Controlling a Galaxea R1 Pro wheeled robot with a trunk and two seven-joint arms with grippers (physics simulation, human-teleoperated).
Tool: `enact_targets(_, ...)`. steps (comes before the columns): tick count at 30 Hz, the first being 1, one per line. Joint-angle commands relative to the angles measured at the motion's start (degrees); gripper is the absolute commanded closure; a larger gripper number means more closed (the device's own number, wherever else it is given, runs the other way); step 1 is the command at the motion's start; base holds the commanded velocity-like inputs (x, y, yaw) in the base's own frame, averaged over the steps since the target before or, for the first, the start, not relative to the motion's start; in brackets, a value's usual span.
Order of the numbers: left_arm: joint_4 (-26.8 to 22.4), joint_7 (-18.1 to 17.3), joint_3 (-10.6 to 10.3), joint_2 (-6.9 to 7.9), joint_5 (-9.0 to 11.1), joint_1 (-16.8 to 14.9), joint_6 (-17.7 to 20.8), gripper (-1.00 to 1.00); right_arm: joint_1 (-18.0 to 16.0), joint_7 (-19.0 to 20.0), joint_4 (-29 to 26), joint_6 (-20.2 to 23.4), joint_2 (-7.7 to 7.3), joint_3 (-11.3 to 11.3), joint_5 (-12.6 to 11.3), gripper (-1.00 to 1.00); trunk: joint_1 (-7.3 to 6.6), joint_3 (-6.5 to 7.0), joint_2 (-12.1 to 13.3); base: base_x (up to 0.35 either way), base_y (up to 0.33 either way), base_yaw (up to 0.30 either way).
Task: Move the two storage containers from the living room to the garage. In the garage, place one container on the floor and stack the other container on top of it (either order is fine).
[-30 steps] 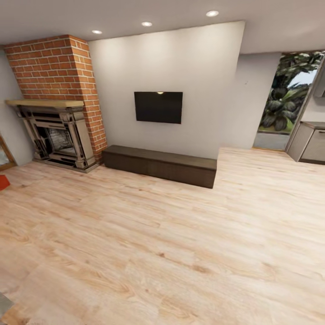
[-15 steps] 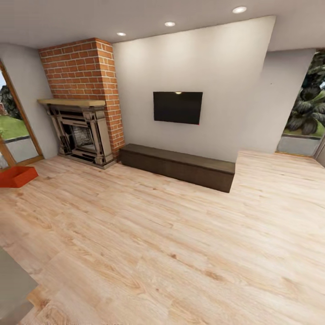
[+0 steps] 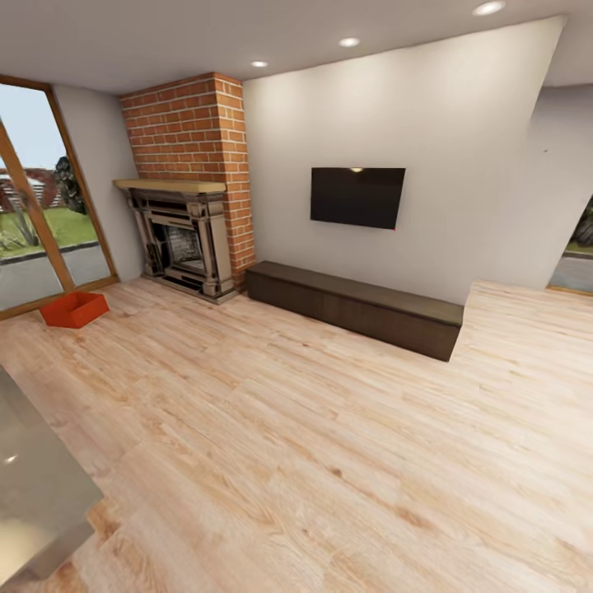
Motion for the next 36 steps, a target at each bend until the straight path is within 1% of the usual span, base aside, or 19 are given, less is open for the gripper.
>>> enact_targets(1,-0.02,0.14,-0.09,0.03,0.31,-0.04,0.16,-1.0,-0.07,-0.24,0.12,-0.27,0.01,-0.38,0.54,-1.0,0.04,-0.1,-0.08,0.247,0.0,0.061)
enact_targets(36,-0.02,0.1,-0.09,0.01,0.3,-0.04,0.22,-1.0,-0.08,-0.06,0.12,-0.28,-0.06,-0.09,0.97,-1.0,0.04,-0.1,-0.08,0.332,0.0,0.003)
